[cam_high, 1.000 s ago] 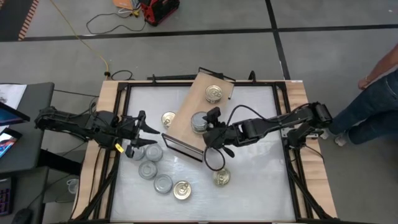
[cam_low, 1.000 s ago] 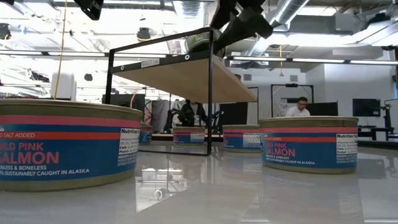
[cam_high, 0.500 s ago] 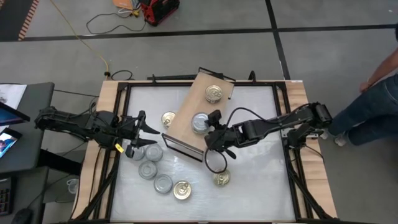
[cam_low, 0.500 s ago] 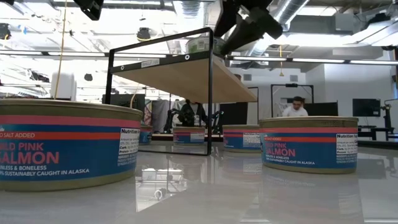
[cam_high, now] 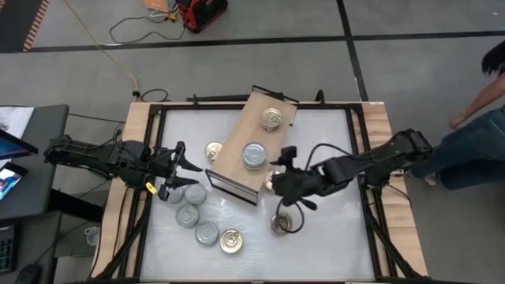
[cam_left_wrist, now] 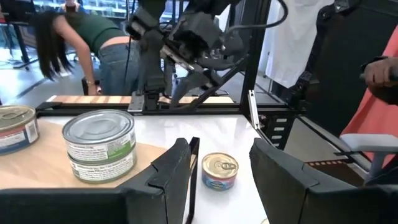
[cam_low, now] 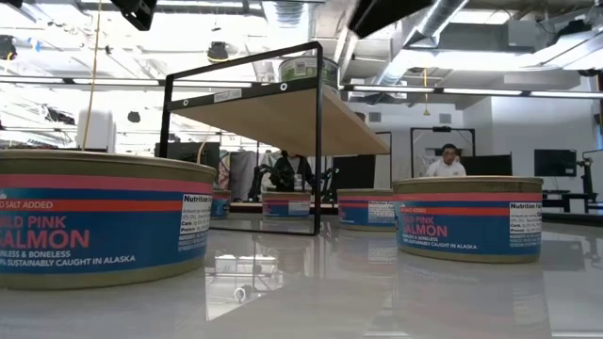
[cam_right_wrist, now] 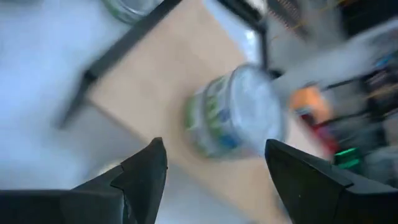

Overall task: Stack canned seafood by type on shelf
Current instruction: Stack the blue tuna can on top of the other blue tuna can

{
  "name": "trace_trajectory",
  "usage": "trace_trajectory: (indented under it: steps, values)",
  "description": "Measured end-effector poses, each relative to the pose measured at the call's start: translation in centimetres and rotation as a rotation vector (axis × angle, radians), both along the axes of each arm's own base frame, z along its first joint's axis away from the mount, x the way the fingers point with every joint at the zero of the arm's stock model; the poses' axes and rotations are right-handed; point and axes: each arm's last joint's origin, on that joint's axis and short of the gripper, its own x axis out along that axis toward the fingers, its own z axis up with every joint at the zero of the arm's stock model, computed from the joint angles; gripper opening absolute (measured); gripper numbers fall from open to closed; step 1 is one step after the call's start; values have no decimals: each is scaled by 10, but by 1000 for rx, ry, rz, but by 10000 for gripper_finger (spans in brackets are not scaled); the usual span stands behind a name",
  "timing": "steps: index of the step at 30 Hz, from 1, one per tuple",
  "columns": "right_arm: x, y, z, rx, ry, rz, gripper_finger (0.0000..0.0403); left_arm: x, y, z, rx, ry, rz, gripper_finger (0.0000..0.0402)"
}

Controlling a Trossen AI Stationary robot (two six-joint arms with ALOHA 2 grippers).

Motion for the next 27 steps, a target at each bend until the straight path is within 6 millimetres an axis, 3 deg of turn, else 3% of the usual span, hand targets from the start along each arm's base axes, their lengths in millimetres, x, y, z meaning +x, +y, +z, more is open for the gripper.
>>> trace_trajectory:
  steps: [5, 12, 22, 27]
  values:
    - [-7, 8, -22, 424, 42, -114, 295, 0, 0, 0, 29, -6, -2, 160]
    - [-15, 25, -62, 807, 135, -361, 285, 0, 0, 0, 42, -7, -2, 160]
    - [-28, 24, -114, 1042, 238, -521, 285, 0, 0, 0, 63, -10, 9, 160]
    - [-29, 19, -125, 1099, 249, -545, 282, 0, 1, 0, 66, -7, 29, 160]
